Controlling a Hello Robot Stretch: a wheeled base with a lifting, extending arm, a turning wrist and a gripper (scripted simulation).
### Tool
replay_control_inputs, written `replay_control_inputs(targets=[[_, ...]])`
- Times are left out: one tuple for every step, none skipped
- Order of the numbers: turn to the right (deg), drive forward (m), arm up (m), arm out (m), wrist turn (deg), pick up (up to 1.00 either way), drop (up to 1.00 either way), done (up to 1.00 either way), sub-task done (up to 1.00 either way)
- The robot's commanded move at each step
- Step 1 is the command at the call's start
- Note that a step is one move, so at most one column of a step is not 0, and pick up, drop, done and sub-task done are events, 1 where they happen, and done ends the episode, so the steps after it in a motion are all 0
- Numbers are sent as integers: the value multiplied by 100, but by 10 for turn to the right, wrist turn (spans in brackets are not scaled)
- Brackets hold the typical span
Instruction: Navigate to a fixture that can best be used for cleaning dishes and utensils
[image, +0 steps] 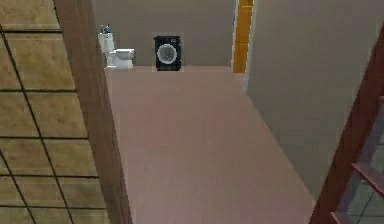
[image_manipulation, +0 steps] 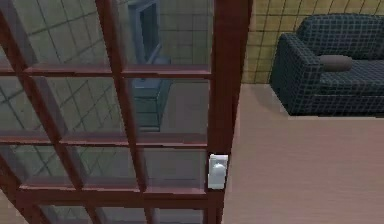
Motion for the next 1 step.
replay_control_inputs(targets=[[180, 0, 0, 0, 0, 0, 0, 0, 0]])
